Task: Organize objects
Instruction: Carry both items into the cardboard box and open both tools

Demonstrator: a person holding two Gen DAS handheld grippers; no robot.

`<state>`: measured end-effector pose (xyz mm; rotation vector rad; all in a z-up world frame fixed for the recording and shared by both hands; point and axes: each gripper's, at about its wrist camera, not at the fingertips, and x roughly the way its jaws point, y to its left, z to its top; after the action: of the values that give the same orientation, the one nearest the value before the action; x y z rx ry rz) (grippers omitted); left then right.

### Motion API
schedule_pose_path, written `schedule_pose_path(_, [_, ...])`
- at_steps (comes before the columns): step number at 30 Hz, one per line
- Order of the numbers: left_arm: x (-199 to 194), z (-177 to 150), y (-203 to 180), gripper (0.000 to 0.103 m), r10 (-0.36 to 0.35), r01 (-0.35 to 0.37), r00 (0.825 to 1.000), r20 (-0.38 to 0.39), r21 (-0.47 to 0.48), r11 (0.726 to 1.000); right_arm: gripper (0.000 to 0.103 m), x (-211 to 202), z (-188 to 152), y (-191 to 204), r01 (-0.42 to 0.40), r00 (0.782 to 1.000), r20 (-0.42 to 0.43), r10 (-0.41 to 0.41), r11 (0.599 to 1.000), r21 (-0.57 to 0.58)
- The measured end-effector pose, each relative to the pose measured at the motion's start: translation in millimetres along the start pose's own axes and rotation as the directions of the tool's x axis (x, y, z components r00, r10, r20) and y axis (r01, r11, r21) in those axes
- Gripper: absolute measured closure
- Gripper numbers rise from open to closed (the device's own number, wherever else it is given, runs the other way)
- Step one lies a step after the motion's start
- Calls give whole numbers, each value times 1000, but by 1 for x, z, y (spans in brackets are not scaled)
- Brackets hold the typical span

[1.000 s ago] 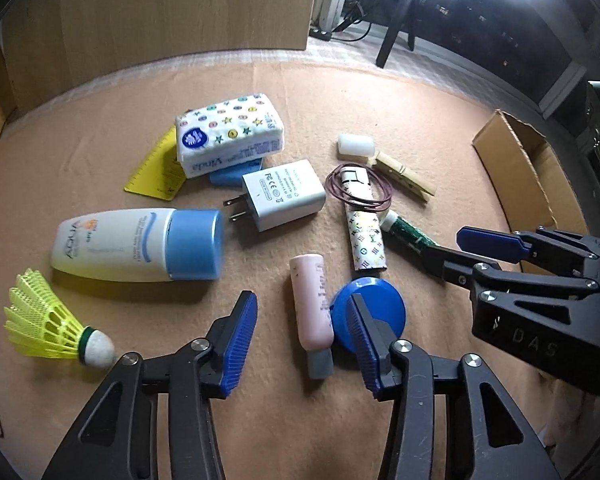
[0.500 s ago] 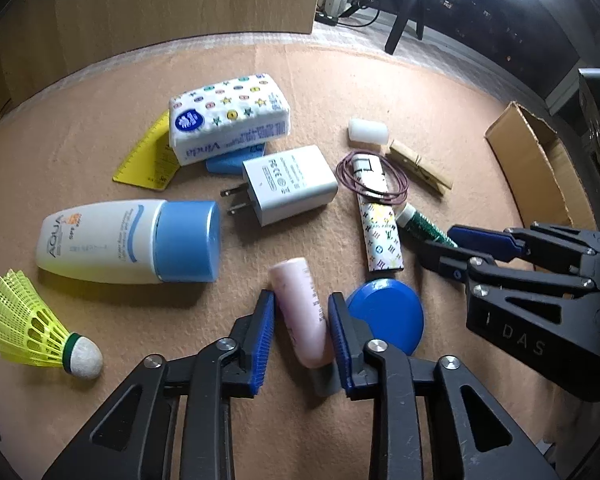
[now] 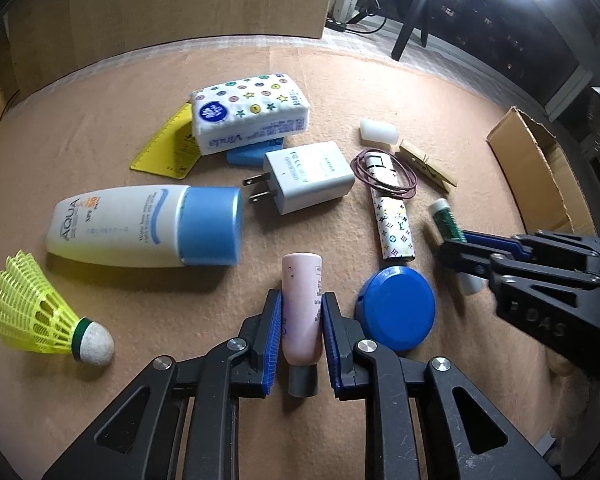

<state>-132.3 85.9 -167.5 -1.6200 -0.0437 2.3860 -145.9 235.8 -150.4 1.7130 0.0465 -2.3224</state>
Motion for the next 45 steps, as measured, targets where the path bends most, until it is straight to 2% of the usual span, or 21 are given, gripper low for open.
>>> schedule_pose_path(7, [-19,1,9,82,-23,23,999,32,-13,1000,89,-39,-13,-12,-45,996,75,43,998,33])
schedule_pose_path(13, [-47,6,-13,82,-64,63,995,82,17,998,89,-85,-32,-31,-62,986,156,53,997,54])
schedule_pose_path(18, [-66,14,-58,82,-120,111,986,112,83,990,89,-110,-50,-65,-54,981,191,32,992,113])
schedule_pose_path(21, [-68,23,-90,82,-162,147,980,118,127,981,89,-124,-63,-90,-22,978,209,-11,987,157])
schedule_pose_path(31, [-68,42,-202,82,-279,242,955,100,280,929,89,-143,-94,-164,58,968,217,-123,957,284])
schedule_pose_path(38, [-44,40,-271,82,-306,269,951,45,368,890,89,-137,-105,-201,92,968,190,-162,939,331])
schedule_pose_path(45, [-23,31,-309,82,-293,270,956,-4,403,875,89,-132,-113,-223,110,969,170,-181,927,360])
